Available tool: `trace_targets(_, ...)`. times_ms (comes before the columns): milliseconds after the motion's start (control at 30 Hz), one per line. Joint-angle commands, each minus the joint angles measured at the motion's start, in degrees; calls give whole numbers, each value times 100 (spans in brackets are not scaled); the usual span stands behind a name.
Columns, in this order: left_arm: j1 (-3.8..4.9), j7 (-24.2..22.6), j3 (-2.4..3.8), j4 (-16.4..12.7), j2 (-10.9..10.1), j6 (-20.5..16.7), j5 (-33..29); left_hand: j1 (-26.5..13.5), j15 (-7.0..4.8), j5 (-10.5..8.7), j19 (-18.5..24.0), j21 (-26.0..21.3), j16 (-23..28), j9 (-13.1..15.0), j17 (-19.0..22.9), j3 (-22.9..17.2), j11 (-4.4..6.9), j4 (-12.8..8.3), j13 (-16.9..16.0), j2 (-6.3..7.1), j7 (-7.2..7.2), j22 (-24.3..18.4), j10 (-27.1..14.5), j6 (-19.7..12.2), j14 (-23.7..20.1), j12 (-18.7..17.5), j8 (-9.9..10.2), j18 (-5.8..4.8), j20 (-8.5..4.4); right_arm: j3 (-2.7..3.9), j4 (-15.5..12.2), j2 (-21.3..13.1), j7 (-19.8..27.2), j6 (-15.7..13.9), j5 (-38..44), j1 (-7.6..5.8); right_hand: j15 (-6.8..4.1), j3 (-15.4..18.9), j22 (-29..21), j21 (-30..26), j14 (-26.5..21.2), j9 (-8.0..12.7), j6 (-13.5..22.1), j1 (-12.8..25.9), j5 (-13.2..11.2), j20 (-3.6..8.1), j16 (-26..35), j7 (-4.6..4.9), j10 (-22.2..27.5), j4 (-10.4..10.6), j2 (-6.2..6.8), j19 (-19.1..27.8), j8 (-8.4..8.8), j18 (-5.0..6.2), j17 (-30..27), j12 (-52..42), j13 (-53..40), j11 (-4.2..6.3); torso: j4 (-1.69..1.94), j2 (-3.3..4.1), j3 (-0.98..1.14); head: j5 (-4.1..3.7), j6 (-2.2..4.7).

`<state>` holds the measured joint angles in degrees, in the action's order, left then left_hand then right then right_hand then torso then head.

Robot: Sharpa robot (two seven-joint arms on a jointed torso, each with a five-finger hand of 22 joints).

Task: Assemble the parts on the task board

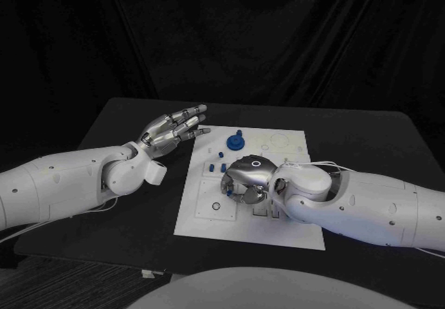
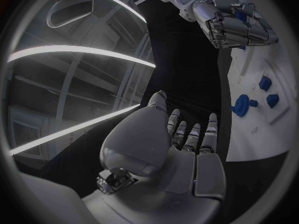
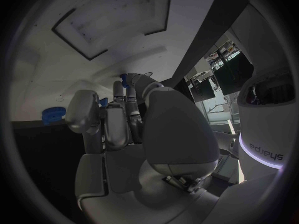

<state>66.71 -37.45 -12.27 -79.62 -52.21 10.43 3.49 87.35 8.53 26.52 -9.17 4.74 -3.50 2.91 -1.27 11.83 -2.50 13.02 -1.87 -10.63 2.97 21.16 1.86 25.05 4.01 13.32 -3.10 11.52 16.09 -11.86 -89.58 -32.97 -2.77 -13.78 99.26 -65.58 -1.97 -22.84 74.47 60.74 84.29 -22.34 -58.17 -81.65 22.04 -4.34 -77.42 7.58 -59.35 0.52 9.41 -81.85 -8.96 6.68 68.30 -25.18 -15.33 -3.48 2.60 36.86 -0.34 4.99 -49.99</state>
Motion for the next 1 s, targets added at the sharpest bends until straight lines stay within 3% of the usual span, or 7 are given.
trace_targets(33,-11,-34,6,-1,12,84,-37,65,48,102,-50,-49,8,-22,-3,-21,-35,-95,2,-70,-28,25,-6,-80,-12,44,38,-134,28,-3,7,7,-179,179,38,23,68,-10,749,-153,37,104,241,-30,-254,-6,127,-22,136,-46,-44,57,179,-75,-88,-110,-118,25,-1,-1,-1,6,-1)
trace_targets(67,-13,-33,6,-1,12,85,-37,65,48,102,-50,-49,8,-22,-3,-21,-35,-95,2,-70,-28,25,-6,-80,-12,44,38,-134,28,-3,9,8,-205,216,38,23,83,39,721,-259,10,170,464,40,-485,-20,158,-95,328,-1,7,96,309,-56,-132,-86,-136,7,0,-1,-1,4,-1)
trace_targets(267,-19,-24,6,10,16,94,-37,65,54,102,-55,-47,5,-22,-4,-23,-35,-96,2,-73,-28,29,-7,-87,-8,38,39,-133,30,-3,18,8,-301,319,38,25,161,250,633,-596,-88,332,812,152,-1035,-95,241,-188,908,136,79,217,498,-8,-259,-158,-265,-116,1,0,0,9,-1)
trace_targets(500,-28,-17,6,24,23,104,-37,65,54,102,-55,-47,5,-22,-4,-23,-35,-96,2,-73,-28,29,-7,-87,-8,38,39,-133,30,-3,13,-7,-346,274,38,27,171,482,588,-803,-162,447,981,93,-1205,-123,280,-242,1390,214,66,282,507,28,-336,-326,-400,-176,2,-1,-1,3,-1)
trace_targets(767,-40,-13,6,29,16,114,-37,65,54,102,-55,-47,5,-22,-4,-23,-35,-96,2,-73,-28,29,-7,-87,-8,38,39,-133,30,-3,-75,-138,-297,-131,38,26,187,957,517,-1162,-282,645,1439,-86,-1427,-141,348,-387,2094,422,53,396,516,77,-472,-696,-599,-234,0,-1,-1,20,-1)
trace_targets(867,-44,-11,6,37,14,111,-37,65,62,102,-58,-46,3,-22,-4,-24,-36,-97,3,-77,-28,27,-10,-89,-7,32,39,-132,31,-3,-167,-256,-267,-325,39,-8,187,1144,496,-1306,-335,714,1512,-214,-1481,-147,367,-412,2471,609,74,440,481,96,-523,-837,-628,-268,2,-2,-1,26,-1)
trace_targets(1000,-47,-6,6,49,19,112,-37,65,62,102,-58,-46,3,-22,-4,-24,-36,-97,3,-77,-28,27,-10,-89,-7,32,39,-132,31,-3,-277,-374,-254,-457,29,-165,257,1490,395,-1859,-604,829,1632,-368,-1844,-211,543,-436,3054,1463,353,680,457,165,-849,-923,-466,-351,1,-1,-1,0,-1)
